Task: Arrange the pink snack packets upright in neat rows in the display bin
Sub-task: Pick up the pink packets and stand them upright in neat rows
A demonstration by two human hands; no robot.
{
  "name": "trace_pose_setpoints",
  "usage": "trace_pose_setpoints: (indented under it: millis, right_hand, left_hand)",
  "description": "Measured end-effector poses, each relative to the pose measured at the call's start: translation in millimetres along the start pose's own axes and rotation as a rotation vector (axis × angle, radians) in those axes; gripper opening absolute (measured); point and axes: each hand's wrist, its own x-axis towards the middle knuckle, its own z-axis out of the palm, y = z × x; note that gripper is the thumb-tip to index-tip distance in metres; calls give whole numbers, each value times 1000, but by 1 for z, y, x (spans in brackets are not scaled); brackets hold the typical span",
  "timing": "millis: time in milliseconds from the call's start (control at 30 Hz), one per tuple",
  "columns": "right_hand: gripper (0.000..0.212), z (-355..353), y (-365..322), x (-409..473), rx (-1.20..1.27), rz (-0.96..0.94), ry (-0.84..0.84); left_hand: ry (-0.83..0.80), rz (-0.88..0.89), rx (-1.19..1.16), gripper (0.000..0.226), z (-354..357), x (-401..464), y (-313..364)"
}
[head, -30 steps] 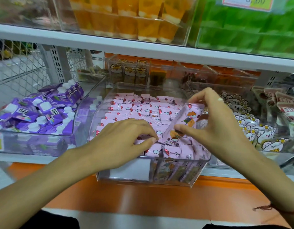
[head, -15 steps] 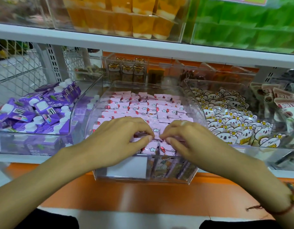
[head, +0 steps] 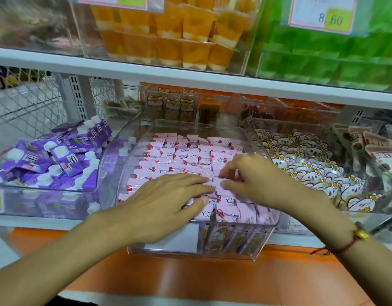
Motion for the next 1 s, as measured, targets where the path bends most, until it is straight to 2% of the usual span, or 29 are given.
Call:
trace_pose_setpoints:
  millis: [67, 133, 233, 400, 500, 633, 767, 833, 900, 1000]
  right_hand:
    - [18, 5, -3, 0, -26, 6, -40]
    - [8, 2, -3, -2, 21, 7, -13]
    - [17, -1, -1, -4, 99, 13, 14]
    - [10, 9, -3, -10, 97, -32, -1]
    - [10, 9, -4, -8, 209, -2, 140]
    - [8, 2, -7, -4, 484, 42, 355]
    - [11, -12, -5, -8, 715, 85, 749]
    - [17, -19, -4, -12, 898, 145, 873]
    - [19, -21, -4, -15, 1050, 224, 824]
    - [17, -13, -12, -18, 1205, 323, 589]
  left_hand:
    - [-7, 4, 3, 47, -1, 1, -1]
    - [4, 10, -2, 47, -1, 1, -2]
    - [13, 18, -20, 43, -2, 1, -2]
    - [-12, 32, 32, 40, -3, 3, -1]
    - [-22, 33, 39, 40, -4, 5, -1]
    - [-22, 32, 29, 40, -4, 5, 0]
    - [-10, 8, -30, 40, -4, 3, -1]
    - [79, -45, -126, 37, -6, 1, 1]
    - [221, -136, -261, 37, -8, 1, 3]
    - [300, -200, -479, 43, -11, 2, 9]
